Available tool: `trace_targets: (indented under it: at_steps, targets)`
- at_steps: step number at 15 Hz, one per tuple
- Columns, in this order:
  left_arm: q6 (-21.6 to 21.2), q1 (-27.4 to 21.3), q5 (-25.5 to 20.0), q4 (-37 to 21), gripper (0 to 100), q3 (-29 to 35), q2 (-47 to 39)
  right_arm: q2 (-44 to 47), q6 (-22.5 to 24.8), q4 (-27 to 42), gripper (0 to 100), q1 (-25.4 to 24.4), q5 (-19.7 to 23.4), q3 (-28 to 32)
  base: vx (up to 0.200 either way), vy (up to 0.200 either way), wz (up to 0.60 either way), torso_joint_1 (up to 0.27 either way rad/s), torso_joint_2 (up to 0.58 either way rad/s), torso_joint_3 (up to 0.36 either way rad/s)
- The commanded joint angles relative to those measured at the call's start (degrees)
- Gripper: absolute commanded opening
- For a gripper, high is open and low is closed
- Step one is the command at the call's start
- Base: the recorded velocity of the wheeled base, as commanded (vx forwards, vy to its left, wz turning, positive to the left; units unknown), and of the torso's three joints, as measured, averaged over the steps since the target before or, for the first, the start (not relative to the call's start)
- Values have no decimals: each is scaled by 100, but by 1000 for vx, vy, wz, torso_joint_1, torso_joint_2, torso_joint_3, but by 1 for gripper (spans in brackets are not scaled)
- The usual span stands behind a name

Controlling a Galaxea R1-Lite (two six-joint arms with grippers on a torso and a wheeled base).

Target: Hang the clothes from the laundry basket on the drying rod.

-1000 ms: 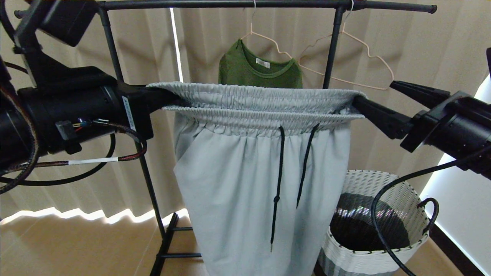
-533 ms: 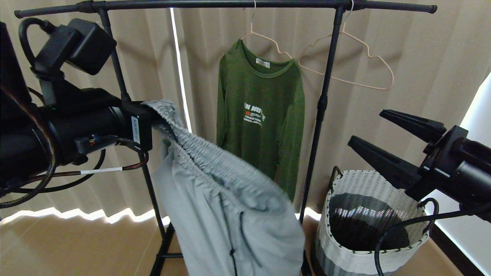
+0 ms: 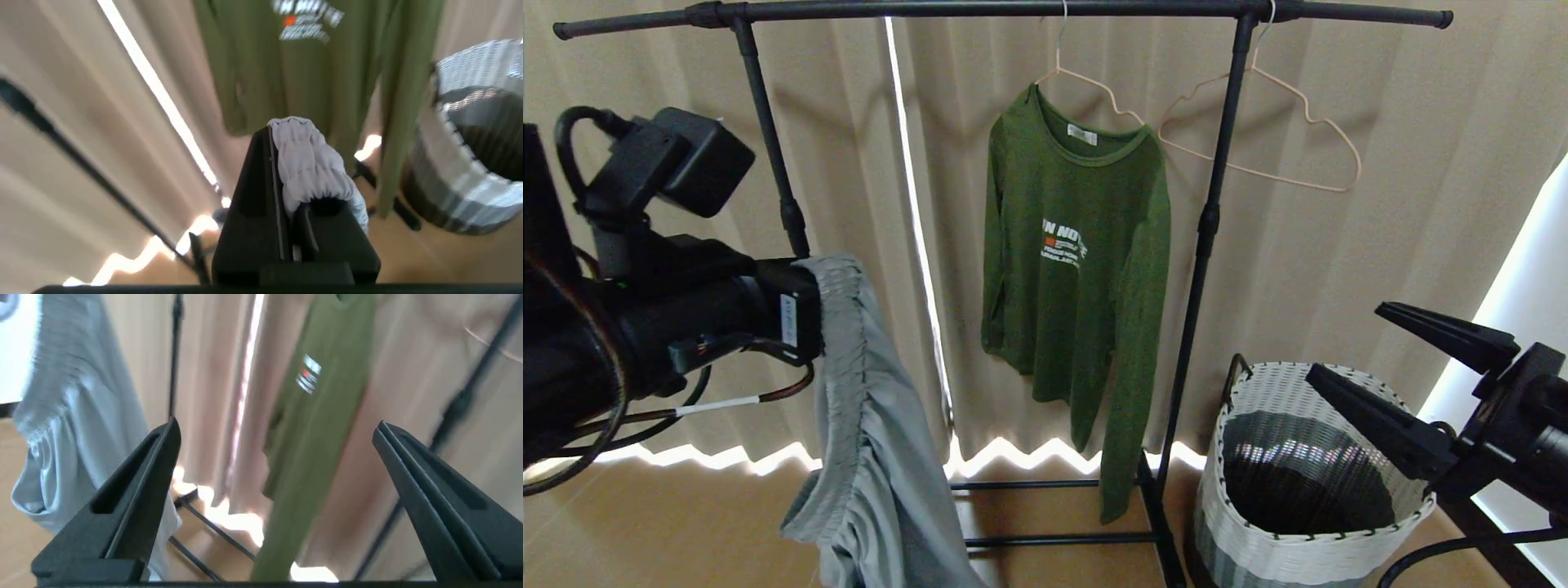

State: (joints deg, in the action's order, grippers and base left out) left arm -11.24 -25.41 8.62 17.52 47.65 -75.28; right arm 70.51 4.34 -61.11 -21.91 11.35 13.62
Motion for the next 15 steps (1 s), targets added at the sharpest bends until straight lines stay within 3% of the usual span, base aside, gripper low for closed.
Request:
trace_targets:
  at_steps: [1, 4, 6, 10, 11, 15]
  targets:
    - [17, 475, 43, 6, 0, -450, 734, -187, 172, -15, 100, 301, -282, -465, 0, 0, 0, 0, 0, 0]
    - [43, 1354, -27, 41, 0, -1171, 1560, -503, 190, 38, 100, 301, -687, -1036, 0, 0, 0, 0, 0, 0]
    - [175, 1618, -36, 68, 0, -1636, 2008, -573, 181, 47, 100, 310, -687, -1265, 0, 0, 0, 0, 0, 0]
    - [518, 1626, -36, 50, 0, -2208, 2773, -556, 208, 47, 100, 530, -766, -1327, 0, 0, 0, 0, 0, 0]
    - [518, 1609, -176, 50, 0, -2656, 3177, -494, 208, 82, 100, 899, -757, -1309, 0, 0, 0, 0, 0, 0]
    - [526, 1662, -475, 50, 0, -2717, 3230, -433, 331, 284, 100, 1215, -766, -1327, 0, 0, 0, 0, 0, 0]
